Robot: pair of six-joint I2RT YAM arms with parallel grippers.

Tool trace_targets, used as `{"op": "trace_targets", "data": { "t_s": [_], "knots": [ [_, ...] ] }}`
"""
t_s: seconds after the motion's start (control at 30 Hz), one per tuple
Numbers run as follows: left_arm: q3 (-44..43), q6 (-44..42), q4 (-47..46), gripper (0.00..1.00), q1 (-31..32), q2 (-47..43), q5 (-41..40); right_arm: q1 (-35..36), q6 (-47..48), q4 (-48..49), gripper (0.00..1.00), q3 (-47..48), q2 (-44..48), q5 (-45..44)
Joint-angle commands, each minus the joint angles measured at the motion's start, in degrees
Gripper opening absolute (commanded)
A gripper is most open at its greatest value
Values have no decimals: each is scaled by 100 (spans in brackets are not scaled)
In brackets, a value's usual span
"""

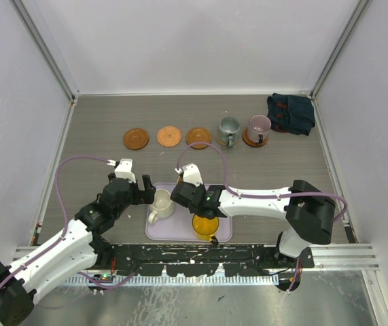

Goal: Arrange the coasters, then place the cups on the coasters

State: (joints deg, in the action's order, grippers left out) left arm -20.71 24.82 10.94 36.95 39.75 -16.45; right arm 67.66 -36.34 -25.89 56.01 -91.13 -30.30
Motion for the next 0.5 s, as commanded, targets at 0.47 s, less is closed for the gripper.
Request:
{"op": "trace_targets", "data": {
  "t_s": [0.47],
  "knots": [
    [-714,-621,-1168,98,-21,997,-734,-1491,1384,1595,1,1579,-96,-723]
  ]
}}
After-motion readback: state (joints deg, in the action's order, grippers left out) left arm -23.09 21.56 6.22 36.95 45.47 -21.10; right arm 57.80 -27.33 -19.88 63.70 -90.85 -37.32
